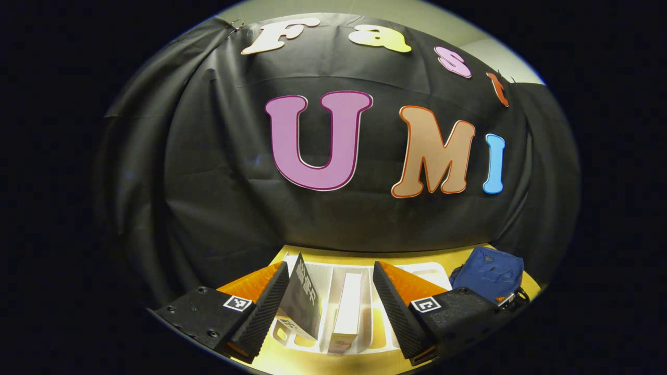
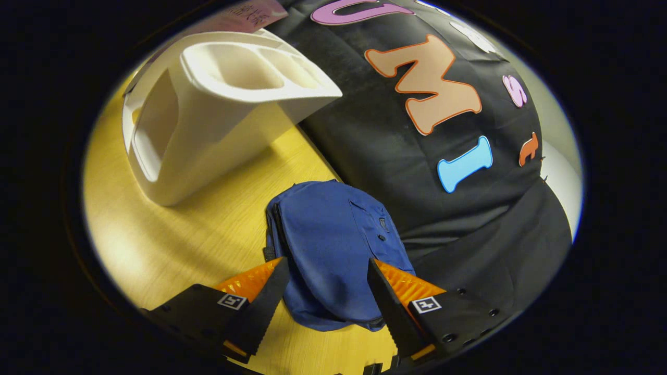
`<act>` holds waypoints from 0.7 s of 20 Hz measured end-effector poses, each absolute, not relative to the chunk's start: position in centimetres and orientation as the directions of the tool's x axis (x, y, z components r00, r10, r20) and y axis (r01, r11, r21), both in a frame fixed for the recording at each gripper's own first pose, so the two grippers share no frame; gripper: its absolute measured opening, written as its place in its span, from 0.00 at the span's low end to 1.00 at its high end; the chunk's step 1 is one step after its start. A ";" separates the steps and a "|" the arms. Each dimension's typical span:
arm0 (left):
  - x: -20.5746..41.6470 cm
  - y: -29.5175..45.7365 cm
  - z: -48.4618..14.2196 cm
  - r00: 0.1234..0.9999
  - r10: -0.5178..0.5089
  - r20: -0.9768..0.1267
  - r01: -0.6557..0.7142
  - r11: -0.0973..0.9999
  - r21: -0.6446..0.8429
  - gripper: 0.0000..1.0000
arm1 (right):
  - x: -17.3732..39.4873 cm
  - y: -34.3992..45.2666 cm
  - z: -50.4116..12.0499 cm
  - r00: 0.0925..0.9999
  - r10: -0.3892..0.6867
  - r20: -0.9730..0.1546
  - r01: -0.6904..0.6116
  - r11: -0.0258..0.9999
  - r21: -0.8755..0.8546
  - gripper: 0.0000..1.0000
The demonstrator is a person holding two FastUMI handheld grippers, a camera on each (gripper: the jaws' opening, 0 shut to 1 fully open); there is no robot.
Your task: Open the schoolbag, grab two books from the bookshelf and put them into the schoolbag.
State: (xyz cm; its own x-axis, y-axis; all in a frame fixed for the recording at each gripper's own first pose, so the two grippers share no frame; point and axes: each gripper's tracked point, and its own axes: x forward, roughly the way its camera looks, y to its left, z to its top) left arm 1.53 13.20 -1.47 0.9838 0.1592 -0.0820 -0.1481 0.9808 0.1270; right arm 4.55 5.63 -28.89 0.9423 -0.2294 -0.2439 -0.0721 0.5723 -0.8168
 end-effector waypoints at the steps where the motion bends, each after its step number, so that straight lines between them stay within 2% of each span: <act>1: 1.5 13.5 -1.6 0.983 0.163 -0.085 -0.151 0.980 0.129 0.95 | 5.0 5.4 -29.0 0.941 -0.235 -0.244 -0.072 0.567 -0.821 1.00; 2: 1.5 13.7 -1.6 0.982 0.167 -0.088 -0.155 0.979 0.132 0.92 | 5.3 5.2 -29.1 0.939 -0.240 -0.244 -0.071 0.562 -0.824 1.00; 14: 1.5 13.4 -1.9 0.981 0.165 -0.100 -0.152 0.981 0.121 0.95 | 6.8 3.4 -29.5 0.937 -0.241 -0.251 -0.082 0.547 -0.833 0.99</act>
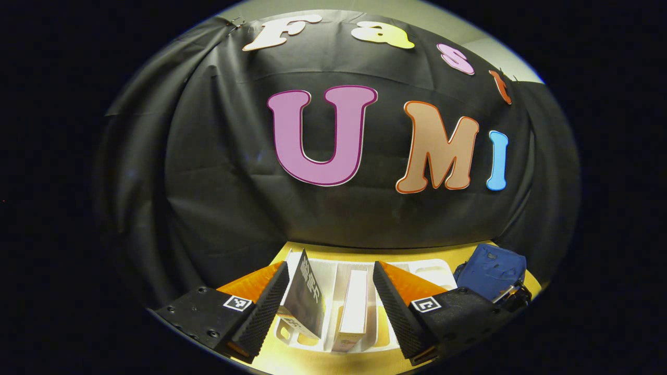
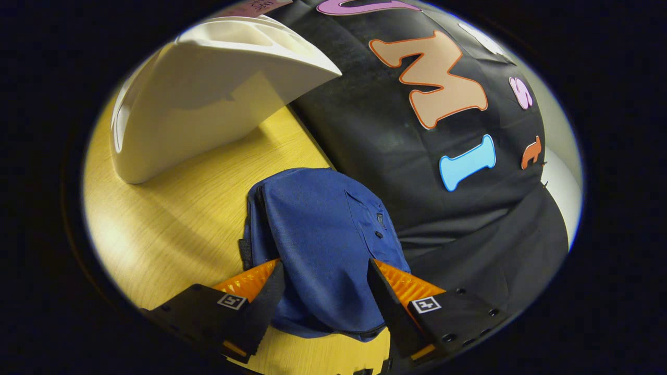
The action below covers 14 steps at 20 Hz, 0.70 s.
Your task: Open the schoolbag, grab two books from the bookshelf and put them into the schoolbag.
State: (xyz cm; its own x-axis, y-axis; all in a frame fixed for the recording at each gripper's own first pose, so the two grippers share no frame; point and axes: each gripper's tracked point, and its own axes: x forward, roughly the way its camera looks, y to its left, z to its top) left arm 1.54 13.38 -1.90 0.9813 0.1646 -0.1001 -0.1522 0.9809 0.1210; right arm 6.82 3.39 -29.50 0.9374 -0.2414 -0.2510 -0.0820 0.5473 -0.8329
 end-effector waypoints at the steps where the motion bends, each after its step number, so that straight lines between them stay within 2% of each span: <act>1: 1.6 13.4 -2.0 0.981 0.166 -0.101 -0.153 0.981 0.121 0.95 | 7.0 3.4 -29.6 0.938 -0.239 -0.249 -0.085 0.539 -0.838 1.00; 9: 1.5 12.6 -2.6 0.980 0.159 -0.119 -0.146 0.983 0.109 0.95 | 8.7 2.7 -28.7 0.947 -0.242 -0.210 -0.051 0.534 -0.844 1.00; 10: 1.6 12.5 -2.6 0.981 0.156 -0.118 -0.143 0.983 0.112 0.92 | 9.0 2.6 -28.5 0.949 -0.243 -0.202 -0.048 0.522 -0.852 0.96; 11: 1.6 12.4 -2.6 0.981 0.153 -0.116 -0.140 0.983 0.116 0.95 | 9.4 2.4 -28.6 0.949 -0.244 -0.198 -0.049 0.508 -0.860 1.00; 12: 1.7 12.2 -2.5 0.982 0.152 -0.116 -0.138 0.983 0.119 0.95 | 9.8 2.3 -29.0 0.949 -0.239 -0.205 -0.057 0.509 -0.859 0.97; 13: 1.7 12.1 -2.5 0.982 0.150 -0.116 -0.136 0.983 0.122 0.94 | 10.0 2.3 -29.1 0.951 -0.232 -0.205 -0.058 0.517 -0.854 1.00; 14: 1.7 11.9 -2.5 0.982 0.148 -0.116 -0.133 0.983 0.124 0.95 | 10.5 2.2 -29.2 0.951 -0.231 -0.204 -0.056 0.522 -0.851 0.95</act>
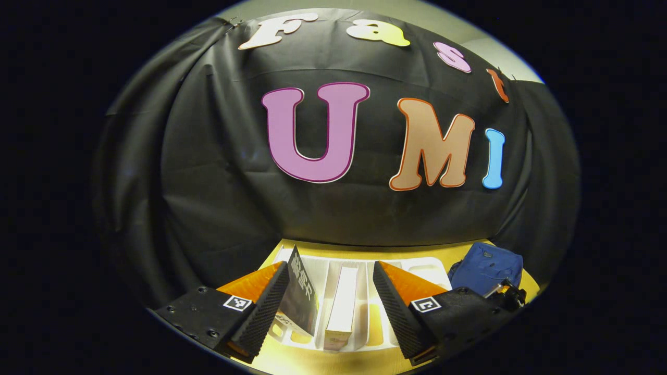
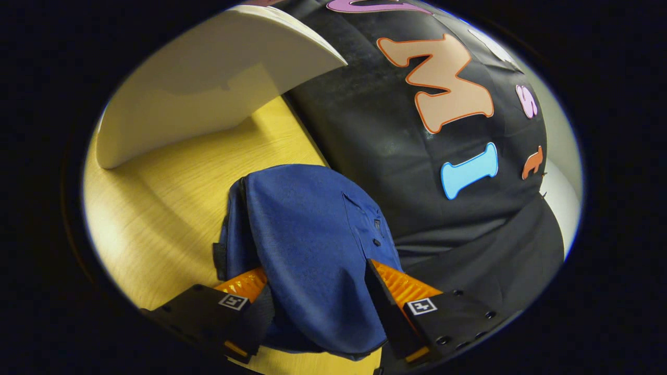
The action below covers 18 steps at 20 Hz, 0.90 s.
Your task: Open the schoolbag, grab two books from the bookshelf and put them into the schoolbag.
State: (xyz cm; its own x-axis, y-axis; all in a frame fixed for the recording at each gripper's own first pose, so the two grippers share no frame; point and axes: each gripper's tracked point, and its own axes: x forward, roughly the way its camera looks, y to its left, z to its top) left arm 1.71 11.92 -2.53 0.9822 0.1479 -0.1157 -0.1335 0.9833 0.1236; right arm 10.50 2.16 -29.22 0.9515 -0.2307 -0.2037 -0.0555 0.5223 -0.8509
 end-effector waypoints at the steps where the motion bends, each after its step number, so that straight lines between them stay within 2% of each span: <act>1: 1.7 11.8 -2.5 0.983 0.145 -0.115 -0.131 0.983 0.126 0.95 | 10.7 1.9 -29.1 0.952 -0.234 -0.200 -0.050 0.523 -0.851 0.95; 3: 1.7 11.3 -2.5 0.983 0.142 -0.115 -0.126 0.983 0.131 0.94 | 11.0 1.7 -29.3 0.951 -0.233 -0.202 -0.047 0.536 -0.843 0.83; 4: 1.7 11.2 -2.5 0.983 0.142 -0.117 -0.126 0.983 0.137 0.94 | 11.0 1.8 -29.1 0.953 -0.227 -0.202 -0.045 0.551 -0.833 0.74; 7: 1.8 10.9 -2.5 0.983 0.144 -0.115 -0.126 0.981 0.146 0.95 | 11.5 2.1 -27.7 0.964 -0.202 -0.173 -0.034 0.553 -0.833 0.41; 9: 1.8 10.7 -2.6 0.982 0.147 -0.115 -0.129 0.981 0.148 0.95 | 11.4 1.8 -27.8 0.961 -0.190 -0.201 -0.061 0.563 -0.824 0.20; 10: 1.9 10.7 -2.7 0.982 0.149 -0.117 -0.131 0.980 0.147 0.94 | 11.5 1.8 -28.0 0.958 -0.179 -0.226 -0.084 0.575 -0.814 0.15; 11: 1.8 10.6 -2.7 0.982 0.150 -0.117 -0.132 0.981 0.145 0.95 | 11.6 1.8 -28.0 0.953 -0.168 -0.253 -0.109 0.590 -0.800 0.17; 12: 1.9 10.5 -2.7 0.982 0.149 -0.119 -0.132 0.981 0.145 0.92 | 11.7 1.8 -28.1 0.945 -0.153 -0.289 -0.139 0.611 -0.779 0.11; 13: 1.9 10.6 -2.9 0.981 0.151 -0.124 -0.132 0.980 0.150 0.94 | 11.7 1.6 -27.9 0.939 -0.141 -0.314 -0.158 0.635 -0.756 0.08; 16: 2.2 10.9 -3.2 0.977 0.159 -0.143 -0.133 0.976 0.175 0.95 | 11.8 1.3 -26.6 0.923 -0.123 -0.365 -0.174 0.711 -0.681 0.10; 18: 2.5 11.5 -3.6 0.971 0.177 -0.160 -0.146 0.971 0.190 0.92 | 12.0 1.6 -25.0 0.924 -0.111 -0.367 -0.171 0.737 -0.654 0.10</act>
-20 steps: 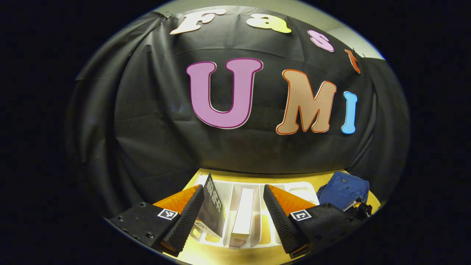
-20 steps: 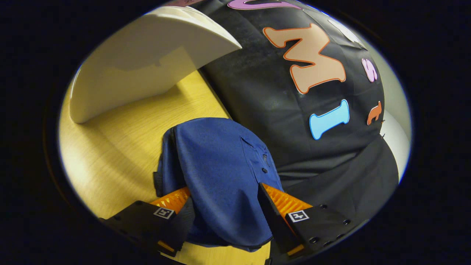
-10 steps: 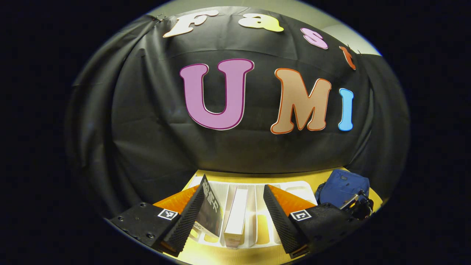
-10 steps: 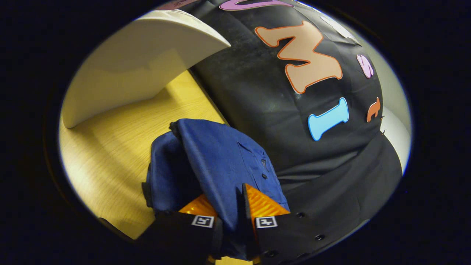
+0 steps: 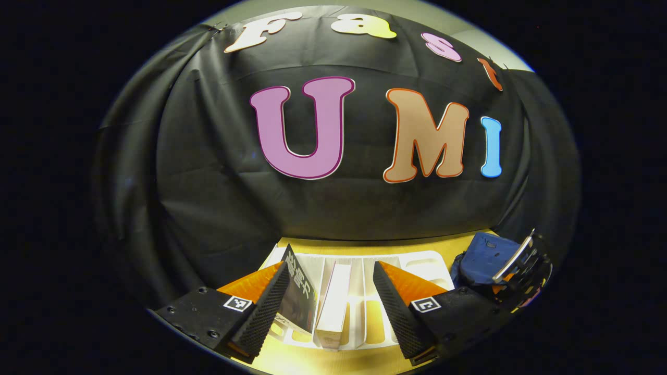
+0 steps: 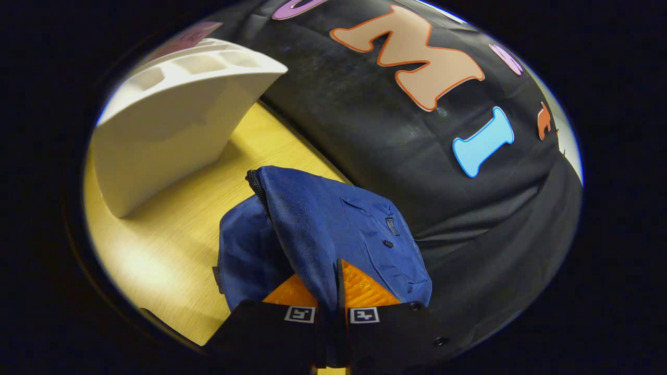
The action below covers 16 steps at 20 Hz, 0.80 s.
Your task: Open the schoolbag, grab two books from the bookshelf and put them into the schoolbag.
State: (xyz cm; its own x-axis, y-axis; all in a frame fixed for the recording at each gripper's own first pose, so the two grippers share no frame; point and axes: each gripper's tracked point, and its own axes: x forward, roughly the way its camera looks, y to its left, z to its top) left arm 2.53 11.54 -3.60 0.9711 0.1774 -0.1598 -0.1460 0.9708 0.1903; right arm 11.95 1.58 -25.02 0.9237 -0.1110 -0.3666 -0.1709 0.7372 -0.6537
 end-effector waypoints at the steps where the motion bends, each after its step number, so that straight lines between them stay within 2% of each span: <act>1: 2.6 11.7 -3.9 0.967 0.182 -0.176 -0.147 0.970 0.196 0.95 | 11.8 1.5 -24.3 0.923 -0.106 -0.369 -0.170 0.749 -0.640 0.10; 6: 3.3 12.1 -6.2 0.941 0.141 -0.308 -0.082 0.977 0.199 0.94 | 12.6 0.4 -21.4 0.908 -0.091 -0.409 -0.151 0.840 -0.522 0.12; 10: 4.6 13.2 -8.2 0.882 0.144 -0.449 -0.060 0.979 0.197 0.92 | 13.2 -0.1 -19.9 0.889 -0.081 -0.451 -0.162 0.865 -0.474 0.10; 16: 5.5 13.0 -13.4 0.662 0.029 -0.749 0.052 0.995 0.084 0.93 | 13.9 -0.5 -19.4 0.868 -0.075 -0.491 -0.177 0.877 -0.446 0.10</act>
